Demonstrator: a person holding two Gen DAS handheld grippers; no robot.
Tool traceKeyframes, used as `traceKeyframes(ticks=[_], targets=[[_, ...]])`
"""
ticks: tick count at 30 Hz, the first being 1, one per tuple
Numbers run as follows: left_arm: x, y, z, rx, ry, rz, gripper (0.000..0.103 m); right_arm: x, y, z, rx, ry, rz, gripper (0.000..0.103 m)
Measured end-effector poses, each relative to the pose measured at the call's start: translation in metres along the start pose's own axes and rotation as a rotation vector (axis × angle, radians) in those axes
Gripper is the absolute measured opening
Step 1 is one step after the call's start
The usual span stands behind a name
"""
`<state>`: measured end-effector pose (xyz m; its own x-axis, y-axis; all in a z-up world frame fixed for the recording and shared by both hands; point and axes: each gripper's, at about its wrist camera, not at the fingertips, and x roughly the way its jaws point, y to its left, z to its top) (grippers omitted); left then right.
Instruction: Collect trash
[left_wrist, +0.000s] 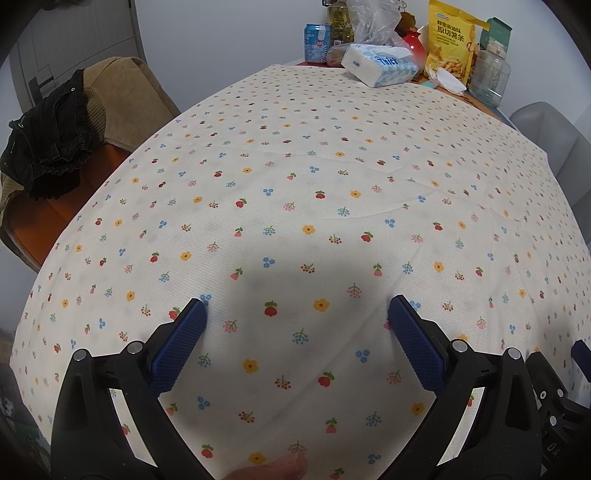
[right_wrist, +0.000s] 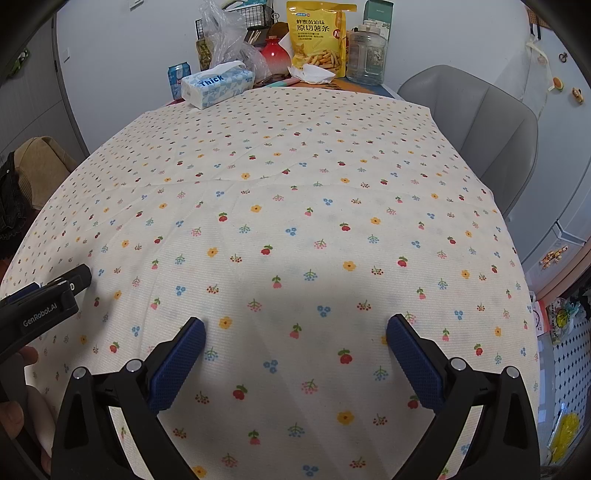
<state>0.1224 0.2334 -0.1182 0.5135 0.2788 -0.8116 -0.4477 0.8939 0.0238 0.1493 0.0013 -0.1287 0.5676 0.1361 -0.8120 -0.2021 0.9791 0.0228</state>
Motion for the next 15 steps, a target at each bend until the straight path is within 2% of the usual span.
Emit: traceKeyframes(ticks=[15], targets=[[-0.0036, -0.0070, -0.0012, 0.025, -0.014, 0.041, 0.099, 0.0001, 0.0001, -0.0001, 0.000, 0.000, 0.000, 0.096]])
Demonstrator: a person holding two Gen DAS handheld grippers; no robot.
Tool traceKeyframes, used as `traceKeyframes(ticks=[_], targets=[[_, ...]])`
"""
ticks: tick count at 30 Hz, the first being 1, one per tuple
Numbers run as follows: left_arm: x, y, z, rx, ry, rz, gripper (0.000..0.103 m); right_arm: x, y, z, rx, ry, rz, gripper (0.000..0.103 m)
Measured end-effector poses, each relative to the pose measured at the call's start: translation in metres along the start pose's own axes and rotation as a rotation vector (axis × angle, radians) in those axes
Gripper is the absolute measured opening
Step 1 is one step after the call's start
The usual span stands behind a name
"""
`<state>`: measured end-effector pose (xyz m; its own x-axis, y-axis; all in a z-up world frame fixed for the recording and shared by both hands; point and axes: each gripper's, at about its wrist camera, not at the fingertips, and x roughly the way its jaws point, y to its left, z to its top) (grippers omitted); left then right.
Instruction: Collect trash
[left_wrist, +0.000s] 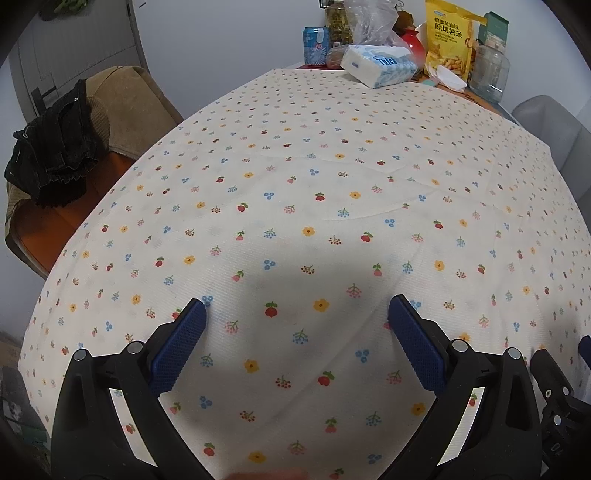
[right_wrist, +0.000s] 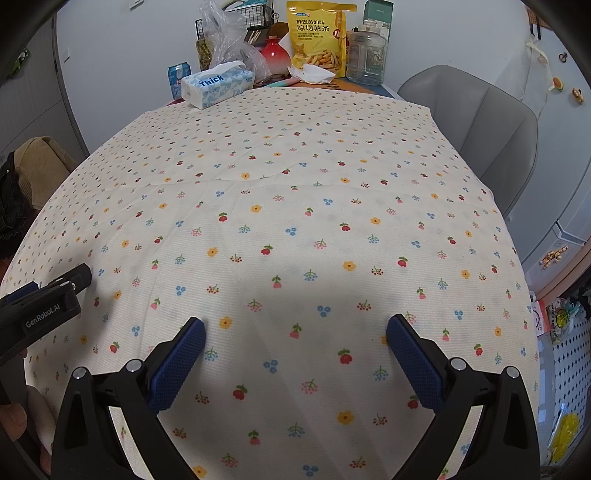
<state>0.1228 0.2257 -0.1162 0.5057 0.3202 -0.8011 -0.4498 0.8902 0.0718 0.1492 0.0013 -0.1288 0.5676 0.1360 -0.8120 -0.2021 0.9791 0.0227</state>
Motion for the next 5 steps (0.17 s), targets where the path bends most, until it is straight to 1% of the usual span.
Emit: traceKeyframes(ticks=[5], targets=[[-0.0003, 0.0006, -0.0001, -0.005, 0.003, -0.007, 0.099, 0.0000, 0.0000, -0.0001, 0.000, 0.000, 0.000, 0.096]])
